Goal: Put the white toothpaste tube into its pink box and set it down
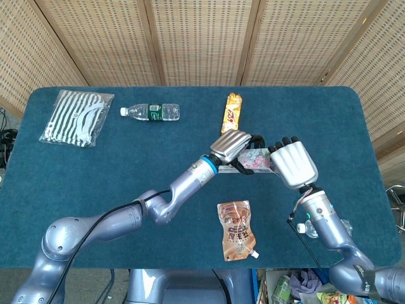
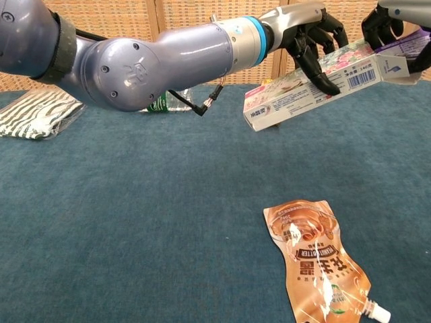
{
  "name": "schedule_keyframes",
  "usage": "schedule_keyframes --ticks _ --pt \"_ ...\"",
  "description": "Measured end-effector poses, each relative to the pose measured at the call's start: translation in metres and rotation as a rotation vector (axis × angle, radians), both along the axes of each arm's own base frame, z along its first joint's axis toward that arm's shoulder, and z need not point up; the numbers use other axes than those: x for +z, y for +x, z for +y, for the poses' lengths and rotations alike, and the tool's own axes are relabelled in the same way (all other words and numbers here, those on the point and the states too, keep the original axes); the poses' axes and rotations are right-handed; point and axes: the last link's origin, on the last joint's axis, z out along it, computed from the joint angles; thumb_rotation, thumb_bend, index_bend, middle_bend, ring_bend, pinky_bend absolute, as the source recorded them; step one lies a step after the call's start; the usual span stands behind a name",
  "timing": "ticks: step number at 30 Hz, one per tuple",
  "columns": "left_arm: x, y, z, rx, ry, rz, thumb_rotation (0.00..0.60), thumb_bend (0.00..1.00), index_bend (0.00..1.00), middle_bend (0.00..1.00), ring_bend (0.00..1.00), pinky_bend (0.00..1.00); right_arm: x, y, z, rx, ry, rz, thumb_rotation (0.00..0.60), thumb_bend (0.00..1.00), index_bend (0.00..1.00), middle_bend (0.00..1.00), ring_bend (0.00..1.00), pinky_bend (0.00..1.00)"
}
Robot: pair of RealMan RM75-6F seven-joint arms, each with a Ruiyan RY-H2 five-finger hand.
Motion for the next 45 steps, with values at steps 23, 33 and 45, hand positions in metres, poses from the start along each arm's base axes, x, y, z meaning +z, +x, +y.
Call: schedule_keyframes --ticks 23,33,45 --pt "-0.023 -0.014 -0.006 0.179 -0.152 -0.419 0.6 0.18 0.58 0.54 0.48 0.51 0.027 0.006 0.027 0.005 -0.293 0.218 0.6 0.0 0.0 0.0 0.05 0.18" --pt "-0.016 -0.015 -0.003 0.185 -0.152 -0.585 0.6 0.19 0.58 0.54 0.48 0.51 0.065 -0.011 0.045 -0.089 -0.505 0.257 0.6 0.0 0.0 0.0 0.03 0.0" --pt "0.008 -0.021 0.001 0.21 -0.15 -0.854 0.6 0.23 0.58 0.54 0.48 0.51 0.089 -0.093 0.012 -0.173 -0.437 0.122 0.6 0.0 0.0 0.0 0.03 0.0"
